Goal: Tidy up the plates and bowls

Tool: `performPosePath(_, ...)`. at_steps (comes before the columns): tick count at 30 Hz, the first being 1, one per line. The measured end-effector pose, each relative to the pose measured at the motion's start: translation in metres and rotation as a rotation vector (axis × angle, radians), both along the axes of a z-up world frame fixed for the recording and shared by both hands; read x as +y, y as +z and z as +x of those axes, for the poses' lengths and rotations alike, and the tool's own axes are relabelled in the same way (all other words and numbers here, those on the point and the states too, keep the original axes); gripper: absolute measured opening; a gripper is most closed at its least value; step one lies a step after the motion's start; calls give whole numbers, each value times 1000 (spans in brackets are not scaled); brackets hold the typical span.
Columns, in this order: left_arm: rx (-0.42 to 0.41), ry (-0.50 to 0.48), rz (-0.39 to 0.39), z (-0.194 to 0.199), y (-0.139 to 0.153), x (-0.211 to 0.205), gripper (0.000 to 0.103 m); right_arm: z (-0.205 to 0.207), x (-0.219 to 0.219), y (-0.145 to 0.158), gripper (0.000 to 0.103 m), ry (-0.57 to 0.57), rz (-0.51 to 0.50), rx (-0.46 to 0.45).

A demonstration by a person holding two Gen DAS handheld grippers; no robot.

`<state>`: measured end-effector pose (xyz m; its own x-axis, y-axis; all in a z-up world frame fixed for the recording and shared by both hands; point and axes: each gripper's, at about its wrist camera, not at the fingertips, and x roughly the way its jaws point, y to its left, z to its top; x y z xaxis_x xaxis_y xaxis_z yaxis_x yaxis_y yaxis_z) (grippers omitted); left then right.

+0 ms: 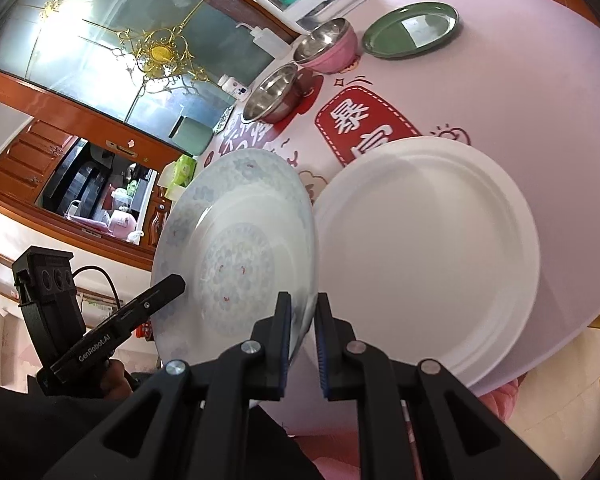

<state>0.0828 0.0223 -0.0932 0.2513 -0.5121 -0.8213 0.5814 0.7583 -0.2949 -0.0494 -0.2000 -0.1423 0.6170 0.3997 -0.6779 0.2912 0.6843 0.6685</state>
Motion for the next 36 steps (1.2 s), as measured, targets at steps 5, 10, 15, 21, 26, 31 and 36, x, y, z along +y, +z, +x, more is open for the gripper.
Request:
performPosePath(5,17,31,23,-10,-5,-21,16,-1,-21,-4,11,32,10,22)
performPosePath(10,43,60,50,-17,-14,-38,16,-1,-39,-12,11,63,16,51)
performPosePath(15,74,81,79,-23,-28,-58,16,-1,-55,-22,11,89,13,98)
performPosePath(21,113,111,105,-26,-48,-79,16,0,-73,-36,11,113,5,153)
performPosePath(26,129,139,125,-25,-61,-91,16,8,-84,-46,11,144,-2,192)
performPosePath(31,150,166,153,-20,-77,-98,16,21,-90,-52,13,187,-17,224)
performPosePath(36,169,202,167,-12,-86,-101,16,32,-90,-56,15,249,-42,256)
